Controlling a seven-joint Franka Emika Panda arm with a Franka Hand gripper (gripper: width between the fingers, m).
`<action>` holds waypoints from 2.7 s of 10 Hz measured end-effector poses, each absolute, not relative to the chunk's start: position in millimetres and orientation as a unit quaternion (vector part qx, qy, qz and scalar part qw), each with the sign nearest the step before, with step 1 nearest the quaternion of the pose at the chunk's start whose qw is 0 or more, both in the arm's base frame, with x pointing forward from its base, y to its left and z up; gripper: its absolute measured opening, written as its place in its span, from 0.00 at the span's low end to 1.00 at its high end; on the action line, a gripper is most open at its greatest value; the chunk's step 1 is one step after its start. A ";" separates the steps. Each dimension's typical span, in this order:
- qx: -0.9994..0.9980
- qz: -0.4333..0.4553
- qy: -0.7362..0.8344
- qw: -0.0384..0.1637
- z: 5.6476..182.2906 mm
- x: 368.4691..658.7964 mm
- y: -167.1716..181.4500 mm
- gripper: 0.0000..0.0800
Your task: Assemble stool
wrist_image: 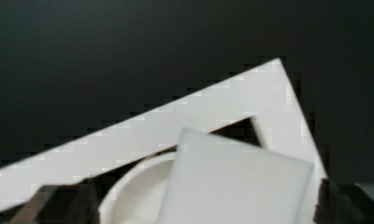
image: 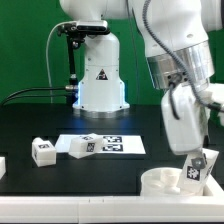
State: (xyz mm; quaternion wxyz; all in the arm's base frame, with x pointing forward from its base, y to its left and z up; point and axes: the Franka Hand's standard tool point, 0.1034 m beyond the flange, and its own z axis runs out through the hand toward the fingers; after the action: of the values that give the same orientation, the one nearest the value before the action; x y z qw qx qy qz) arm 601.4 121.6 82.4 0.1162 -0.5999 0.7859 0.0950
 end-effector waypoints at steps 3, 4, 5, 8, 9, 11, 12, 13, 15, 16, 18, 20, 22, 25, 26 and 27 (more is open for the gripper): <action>-0.750 0.077 0.645 0.125 91.1 604.6 127.0 0.81; -0.771 0.073 0.620 0.126 89.3 604.1 126.0 0.81; -0.781 0.071 0.607 0.127 88.5 603.8 125.8 0.81; -0.878 0.044 0.459 0.127 90.3 603.2 127.5 0.81; -0.912 0.030 0.389 0.123 93.1 604.2 127.1 0.81; -0.965 0.001 0.236 0.114 95.3 605.9 131.4 0.81; -0.965 0.000 0.236 0.114 95.1 606.3 129.2 0.81; -0.972 -0.004 0.205 0.113 95.1 606.5 127.7 0.81; -0.983 -0.011 0.144 0.112 95.0 606.7 126.9 0.81; -0.991 -0.018 0.077 0.106 95.1 606.8 125.6 0.81; -0.990 -0.027 -0.109 0.082 93.2 605.4 123.3 0.81; -0.980 -0.027 -0.180 0.077 90.6 606.1 120.7 0.81; -0.967 -0.030 -0.244 0.071 89.8 606.4 117.4 0.81; -0.924 -0.044 -0.378 0.035 80.8 611.1 114.8 0.81; -0.907 -0.052 -0.418 0.025 77.8 613.9 110.1 0.81; -0.917 -0.050 -0.394 0.027 77.8 613.7 110.3 0.81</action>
Offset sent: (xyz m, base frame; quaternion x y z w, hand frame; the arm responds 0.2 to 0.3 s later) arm 0.0000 0.0000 0.0000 0.0000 0.0000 -0.1938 0.9810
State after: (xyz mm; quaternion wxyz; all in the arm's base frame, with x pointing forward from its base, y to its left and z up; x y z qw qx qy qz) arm 613.7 110.3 77.8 0.0270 -0.9172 -0.3944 -0.0502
